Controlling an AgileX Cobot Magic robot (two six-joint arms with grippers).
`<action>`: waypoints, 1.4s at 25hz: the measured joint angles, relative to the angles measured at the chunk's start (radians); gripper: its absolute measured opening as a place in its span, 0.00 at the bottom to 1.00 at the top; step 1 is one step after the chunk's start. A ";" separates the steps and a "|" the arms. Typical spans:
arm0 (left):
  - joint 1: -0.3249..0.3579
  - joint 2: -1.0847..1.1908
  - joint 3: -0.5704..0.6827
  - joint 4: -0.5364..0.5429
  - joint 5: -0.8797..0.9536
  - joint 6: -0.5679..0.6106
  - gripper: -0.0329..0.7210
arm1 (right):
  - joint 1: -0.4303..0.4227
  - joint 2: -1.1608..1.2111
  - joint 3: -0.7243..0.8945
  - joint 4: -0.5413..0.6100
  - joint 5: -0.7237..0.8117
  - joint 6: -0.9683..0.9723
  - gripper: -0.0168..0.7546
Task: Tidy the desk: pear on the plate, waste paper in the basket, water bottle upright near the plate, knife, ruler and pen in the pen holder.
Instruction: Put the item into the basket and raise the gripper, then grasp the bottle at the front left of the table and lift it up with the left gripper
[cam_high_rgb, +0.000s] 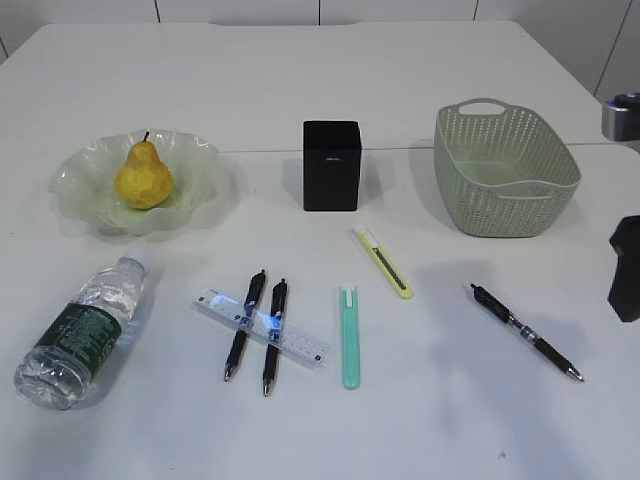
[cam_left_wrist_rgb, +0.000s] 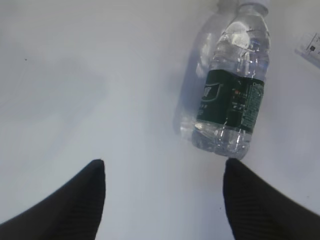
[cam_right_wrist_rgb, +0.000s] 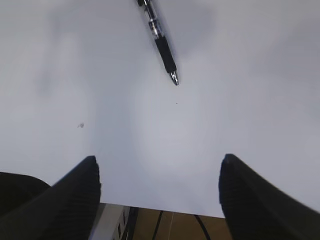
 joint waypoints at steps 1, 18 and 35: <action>-0.007 0.000 0.000 0.000 -0.010 0.003 0.73 | 0.000 -0.022 0.021 0.000 -0.008 -0.001 0.73; -0.260 0.284 -0.168 0.041 -0.090 0.034 0.74 | 0.000 -0.064 0.056 0.011 -0.073 -0.003 0.73; -0.289 0.616 -0.260 0.070 -0.163 0.035 0.82 | 0.000 -0.064 0.058 0.013 -0.087 -0.007 0.73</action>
